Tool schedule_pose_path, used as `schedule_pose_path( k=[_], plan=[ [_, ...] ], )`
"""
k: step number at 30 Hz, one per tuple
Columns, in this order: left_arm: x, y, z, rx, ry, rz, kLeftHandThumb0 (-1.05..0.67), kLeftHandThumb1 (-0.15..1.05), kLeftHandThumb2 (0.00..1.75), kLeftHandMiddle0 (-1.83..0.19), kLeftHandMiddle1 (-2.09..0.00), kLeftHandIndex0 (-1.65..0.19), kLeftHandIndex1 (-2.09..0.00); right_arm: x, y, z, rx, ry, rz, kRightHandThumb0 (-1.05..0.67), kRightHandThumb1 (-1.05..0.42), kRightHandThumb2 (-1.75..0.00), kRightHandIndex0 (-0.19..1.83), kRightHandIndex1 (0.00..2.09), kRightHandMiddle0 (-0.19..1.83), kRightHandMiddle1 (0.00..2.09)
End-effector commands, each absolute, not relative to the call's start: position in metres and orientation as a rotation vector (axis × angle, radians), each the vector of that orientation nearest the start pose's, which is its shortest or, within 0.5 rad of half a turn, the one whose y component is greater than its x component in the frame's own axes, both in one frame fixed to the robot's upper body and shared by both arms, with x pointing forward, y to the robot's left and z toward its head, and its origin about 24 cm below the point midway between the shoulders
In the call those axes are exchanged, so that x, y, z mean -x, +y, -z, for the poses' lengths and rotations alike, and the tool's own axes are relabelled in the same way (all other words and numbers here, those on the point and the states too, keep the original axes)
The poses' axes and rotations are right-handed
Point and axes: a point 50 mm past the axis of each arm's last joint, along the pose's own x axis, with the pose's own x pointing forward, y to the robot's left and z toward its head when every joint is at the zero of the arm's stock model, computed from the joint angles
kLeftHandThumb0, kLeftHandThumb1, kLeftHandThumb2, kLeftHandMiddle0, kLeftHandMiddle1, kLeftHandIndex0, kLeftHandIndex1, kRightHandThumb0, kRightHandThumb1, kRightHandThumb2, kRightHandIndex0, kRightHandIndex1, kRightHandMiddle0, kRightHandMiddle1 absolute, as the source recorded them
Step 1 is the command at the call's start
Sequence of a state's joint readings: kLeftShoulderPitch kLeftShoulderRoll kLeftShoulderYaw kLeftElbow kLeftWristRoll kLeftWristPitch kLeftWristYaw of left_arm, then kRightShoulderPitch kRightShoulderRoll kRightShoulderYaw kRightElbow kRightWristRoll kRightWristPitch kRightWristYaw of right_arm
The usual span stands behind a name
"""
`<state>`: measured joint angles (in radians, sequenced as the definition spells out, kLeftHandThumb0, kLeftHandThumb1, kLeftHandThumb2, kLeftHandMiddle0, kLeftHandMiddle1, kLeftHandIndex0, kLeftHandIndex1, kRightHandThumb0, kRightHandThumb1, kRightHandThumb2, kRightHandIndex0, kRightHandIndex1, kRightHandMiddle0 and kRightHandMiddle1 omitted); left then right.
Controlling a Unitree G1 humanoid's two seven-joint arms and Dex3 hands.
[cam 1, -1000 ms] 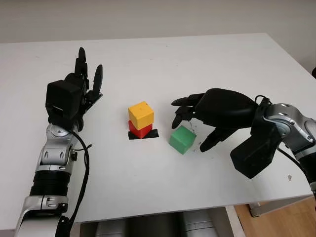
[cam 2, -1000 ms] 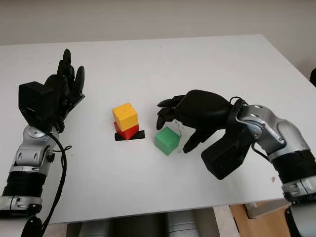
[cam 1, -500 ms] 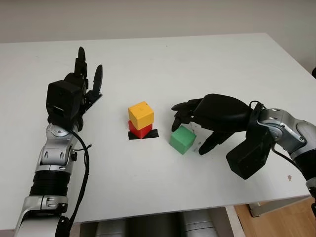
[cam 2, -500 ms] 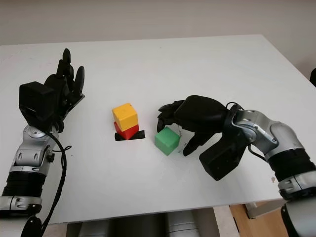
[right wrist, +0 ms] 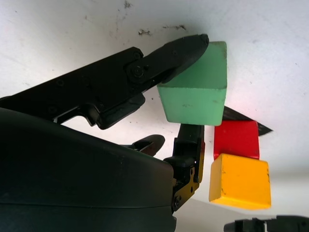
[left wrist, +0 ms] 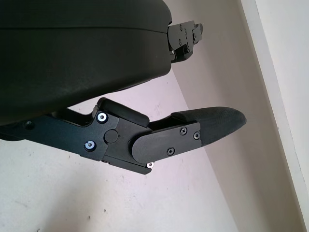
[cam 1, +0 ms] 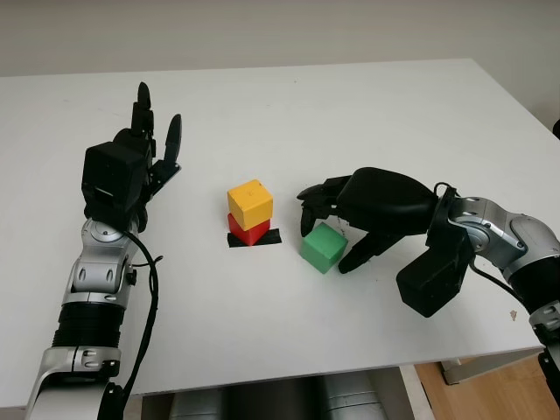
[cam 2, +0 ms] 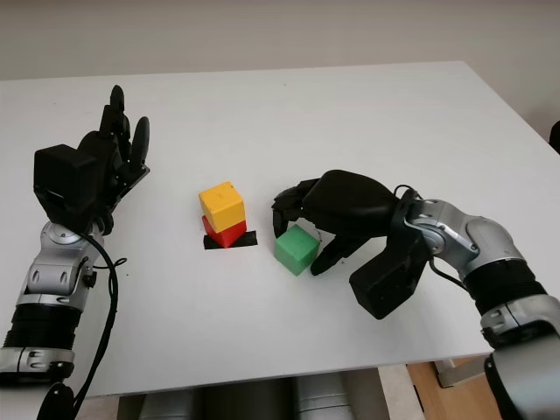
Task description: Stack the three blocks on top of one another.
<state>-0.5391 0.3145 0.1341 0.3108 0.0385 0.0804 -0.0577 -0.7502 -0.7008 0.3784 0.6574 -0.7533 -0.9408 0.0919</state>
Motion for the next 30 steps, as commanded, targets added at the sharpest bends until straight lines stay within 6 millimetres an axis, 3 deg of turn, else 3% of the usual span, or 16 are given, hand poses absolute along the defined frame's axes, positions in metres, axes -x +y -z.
schedule_pose_path(
  k=[1, 3, 5, 14, 20, 24, 27, 30],
  plan=[
    [-0.347, 0.216, -0.146, -0.31, -0.179, -0.066, -0.73, 1.05, 0.68, 0.19, 0.0, 0.19, 0.0, -0.333, -0.169, -0.144, 1.468, -0.712, -0.816, -0.56, -0.93, -0.06, 0.36, 0.44, 0.37, 1.4],
    [-0.347, 0.216, -0.146, -0.31, -0.179, -0.065, -0.73, 1.05, 0.68, 0.19, 0.0, 0.19, 0.0, -0.334, -0.17, -0.143, 1.445, -0.716, -0.818, -0.53, -0.94, -0.06, 0.24, 0.72, 0.41, 1.43],
    [-0.347, 0.216, -0.146, -0.31, -0.179, -0.067, -0.73, 1.05, 0.68, 0.19, 0.0, 0.19, 0.0, -0.334, -0.17, -0.142, 1.433, -0.714, -0.819, -0.51, -0.95, -0.06, 0.2, 0.81, 0.43, 1.45],
    [-0.347, 0.216, -0.146, -0.311, -0.175, -0.07, -0.71, 1.05, 0.67, 0.19, -0.01, 0.19, -0.01, -0.338, -0.172, -0.145, 1.439, -0.68, -0.818, -0.52, -0.97, -0.06, 0.16, 0.83, 0.42, 1.49],
    [-0.348, 0.216, -0.147, -0.298, -0.175, -0.073, -0.71, 1.05, 0.65, 0.19, -0.02, 0.19, -0.02, -0.347, -0.179, -0.154, 1.41, -0.558, -0.789, -0.46, -0.97, -0.05, 0.17, 0.64, 0.37, 1.48],
    [-0.348, 0.216, -0.147, -0.303, -0.176, -0.069, -0.71, 1.05, 0.66, 0.19, -0.01, 0.19, -0.01, -0.358, -0.184, -0.17, 1.344, -0.446, -0.762, -0.44, -0.99, -0.06, 0.2, 0.47, 0.33, 1.47],
    [-0.348, 0.216, -0.147, -0.301, -0.176, -0.068, -0.71, 1.05, 0.66, 0.19, 0.0, 0.19, 0.0, -0.366, -0.187, -0.184, 1.268, -0.368, -0.736, -0.43, -0.99, -0.05, 0.29, 0.27, 0.36, 1.37],
    [-0.349, 0.215, -0.147, -0.296, -0.177, -0.067, -0.71, 1.05, 0.67, 0.19, 0.0, 0.19, 0.0, -0.374, -0.188, -0.199, 1.167, -0.347, -0.711, -0.43, -0.96, -0.05, 0.35, 0.2, 0.43, 1.33]
  ],
)
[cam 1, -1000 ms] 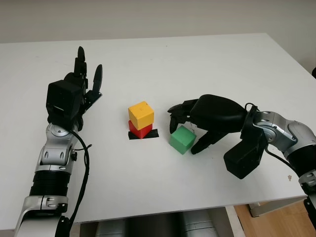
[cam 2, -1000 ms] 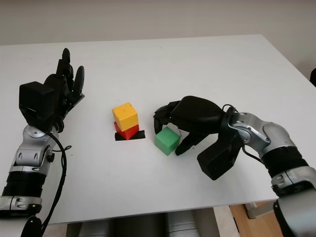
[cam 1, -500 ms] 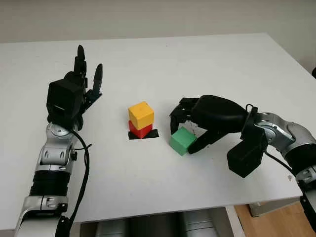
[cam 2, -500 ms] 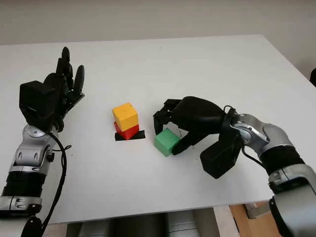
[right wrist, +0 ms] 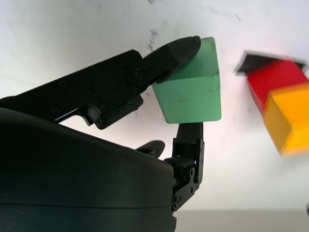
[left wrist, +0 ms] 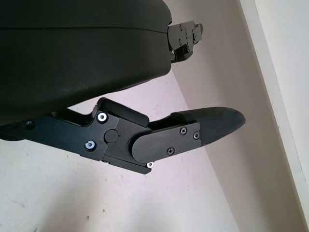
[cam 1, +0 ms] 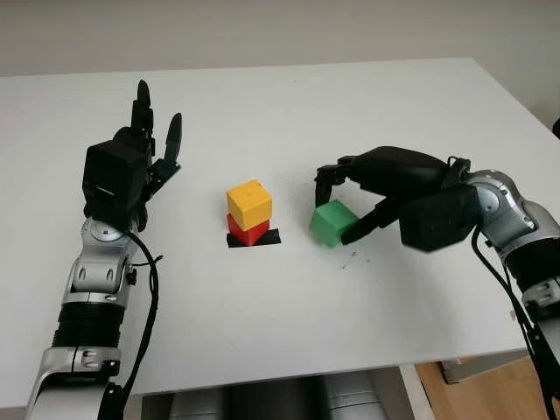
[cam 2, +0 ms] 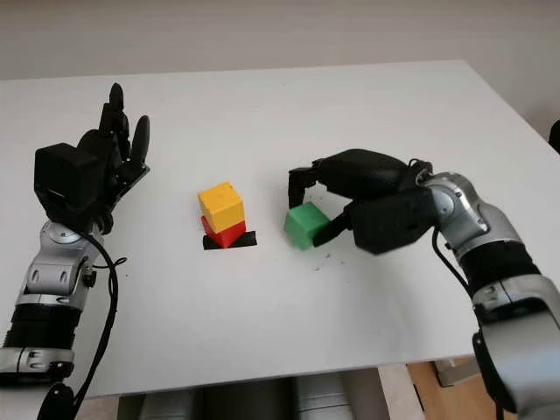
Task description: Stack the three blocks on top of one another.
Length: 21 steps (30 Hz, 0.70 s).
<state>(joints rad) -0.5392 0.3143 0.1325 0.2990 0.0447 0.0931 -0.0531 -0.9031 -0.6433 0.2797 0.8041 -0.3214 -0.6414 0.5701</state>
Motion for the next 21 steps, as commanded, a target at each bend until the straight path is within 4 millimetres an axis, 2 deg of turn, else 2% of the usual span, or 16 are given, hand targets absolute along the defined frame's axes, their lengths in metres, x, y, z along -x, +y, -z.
schedule_pose_path(
  k=[1, 10, 21],
  plan=[
    [-0.349, 0.215, -0.147, -0.295, -0.178, -0.066, -0.71, 1.05, 0.67, 0.19, 0.0, 0.19, 0.0, -0.376, -0.188, -0.204, 1.149, -0.342, -0.709, -0.43, -0.96, -0.05, 0.35, 0.18, 0.44, 1.33],
    [-0.35, 0.214, -0.147, -0.297, -0.176, -0.061, -0.72, 1.05, 0.67, 0.19, 0.0, 0.19, 0.0, -0.39, -0.175, -0.243, 1.126, -0.36, -0.7, -0.46, -0.95, -0.05, 0.37, 0.15, 0.43, 1.37],
    [-0.351, 0.215, -0.148, -0.282, -0.169, -0.07, -0.78, 1.05, 0.67, 0.19, 0.0, 0.19, 0.0, -0.397, -0.135, -0.28, 1.094, -0.429, -0.717, -0.46, -0.94, -0.05, 0.38, 0.13, 0.39, 1.52]
  ],
)
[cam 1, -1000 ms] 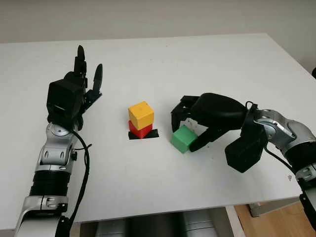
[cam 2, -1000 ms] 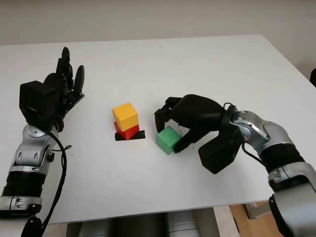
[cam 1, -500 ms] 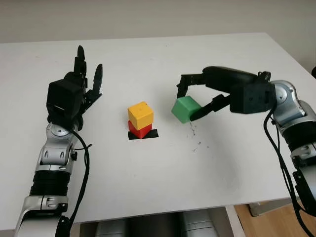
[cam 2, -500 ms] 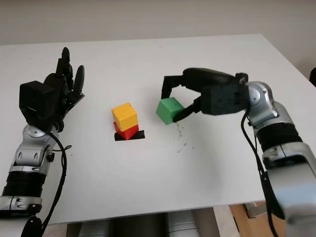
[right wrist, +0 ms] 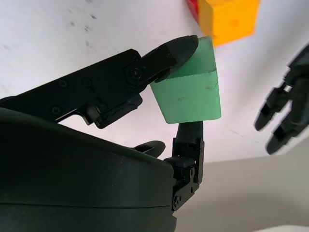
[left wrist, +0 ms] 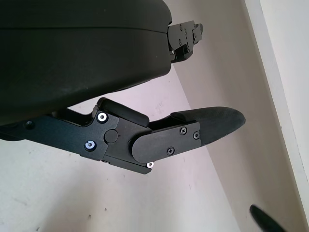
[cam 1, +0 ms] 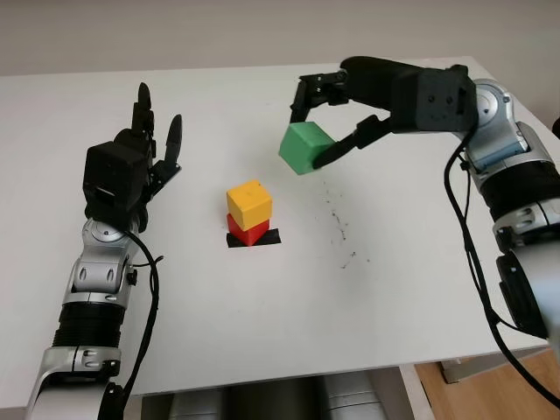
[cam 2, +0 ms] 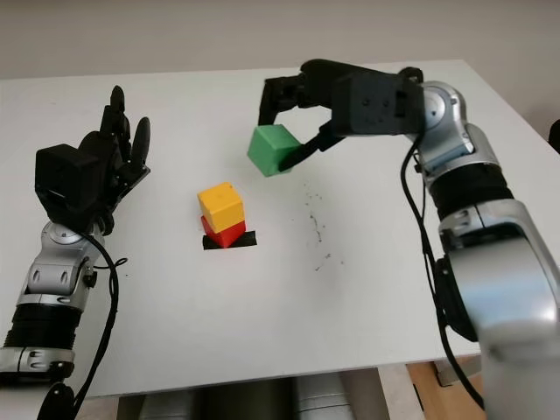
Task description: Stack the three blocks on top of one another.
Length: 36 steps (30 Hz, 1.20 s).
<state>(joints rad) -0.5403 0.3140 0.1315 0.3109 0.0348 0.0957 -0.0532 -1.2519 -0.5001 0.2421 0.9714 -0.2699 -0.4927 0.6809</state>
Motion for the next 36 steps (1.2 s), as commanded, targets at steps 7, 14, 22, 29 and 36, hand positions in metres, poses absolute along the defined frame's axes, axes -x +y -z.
schedule_pose_path(
  k=[7, 14, 22, 29, 36],
  plan=[
    [-0.35, 0.214, -0.147, -0.28, -0.167, -0.083, -0.8, 1.05, 0.69, 0.19, 0.0, 0.19, 0.0, -0.401, -0.102, -0.292, 1.184, -0.474, -0.72, -0.52, -0.92, -0.05, 0.42, 0.16, 0.42, 1.54],
    [-0.348, 0.213, -0.146, -0.289, -0.172, -0.099, -0.8, 1.05, 0.7, 0.19, 0.0, 0.19, 0.0, -0.402, -0.083, -0.286, 1.222, -0.471, -0.753, -0.5, -0.92, -0.05, 0.39, 0.16, 0.4, 1.55],
    [-0.346, 0.212, -0.143, -0.277, -0.163, -0.111, -0.8, 1.05, 0.69, 0.19, 0.0, 0.19, 0.0, -0.402, -0.072, -0.268, 1.23, -0.443, -0.815, -0.49, -0.91, -0.05, 0.38, 0.18, 0.41, 1.57],
    [-0.346, 0.213, -0.144, -0.276, -0.167, -0.111, -0.79, 1.05, 0.69, 0.19, 0.0, 0.19, 0.0, -0.402, -0.071, -0.26, 1.198, -0.424, -0.845, -0.5, -0.91, -0.05, 0.37, 0.18, 0.43, 1.56],
    [-0.346, 0.212, -0.144, -0.279, -0.16, -0.113, -0.79, 1.05, 0.69, 0.19, 0.0, 0.19, 0.0, -0.401, -0.07, -0.255, 1.176, -0.396, -0.885, -0.51, -0.91, -0.05, 0.37, 0.18, 0.41, 1.56]
  ],
)
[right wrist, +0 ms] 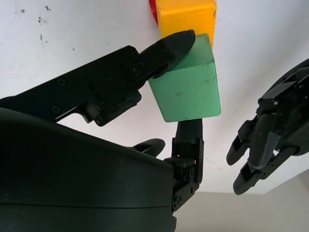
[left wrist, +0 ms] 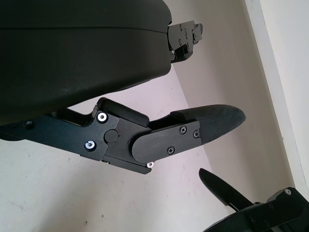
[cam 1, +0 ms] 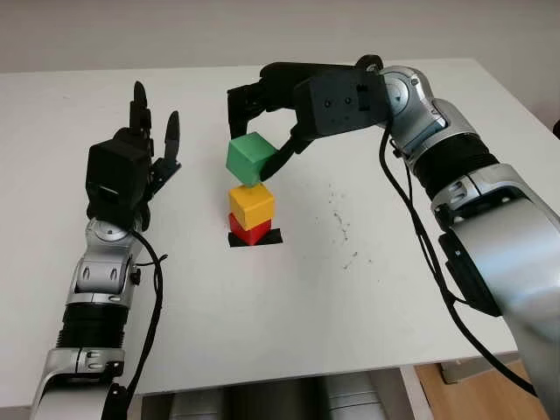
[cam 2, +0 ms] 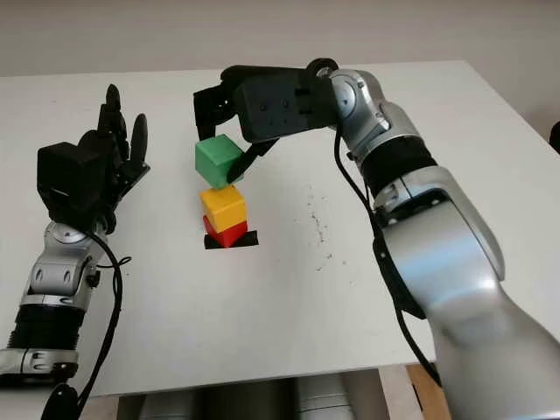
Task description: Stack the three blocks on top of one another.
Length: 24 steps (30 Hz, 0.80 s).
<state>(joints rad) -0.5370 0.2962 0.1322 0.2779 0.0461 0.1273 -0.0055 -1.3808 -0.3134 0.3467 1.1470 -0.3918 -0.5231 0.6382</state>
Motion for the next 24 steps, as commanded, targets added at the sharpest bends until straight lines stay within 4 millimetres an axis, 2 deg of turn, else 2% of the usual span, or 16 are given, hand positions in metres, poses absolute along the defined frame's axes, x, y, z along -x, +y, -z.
schedule_pose_path(
  k=[1, 24],
  plan=[
    [-0.3458, 0.212, -0.1433, -0.277, -0.161, -0.115, -0.79, 1.05, 0.69, 0.19, 0.0, 0.19, 0.0, -0.4008, -0.0694, -0.2553, 1.179, -0.396, -0.886, -0.51, -0.91, -0.05, 0.37, 0.18, 0.41, 1.56],
    [-0.3451, 0.2092, -0.1427, -0.261, -0.158, -0.105, -0.78, 1.05, 0.68, 0.19, 0.0, 0.19, 0.0, -0.4014, -0.067, -0.2521, 1.192, -0.333, -0.92, -0.49, -0.91, -0.05, 0.33, 0.15, 0.41, 1.53]
  ],
)
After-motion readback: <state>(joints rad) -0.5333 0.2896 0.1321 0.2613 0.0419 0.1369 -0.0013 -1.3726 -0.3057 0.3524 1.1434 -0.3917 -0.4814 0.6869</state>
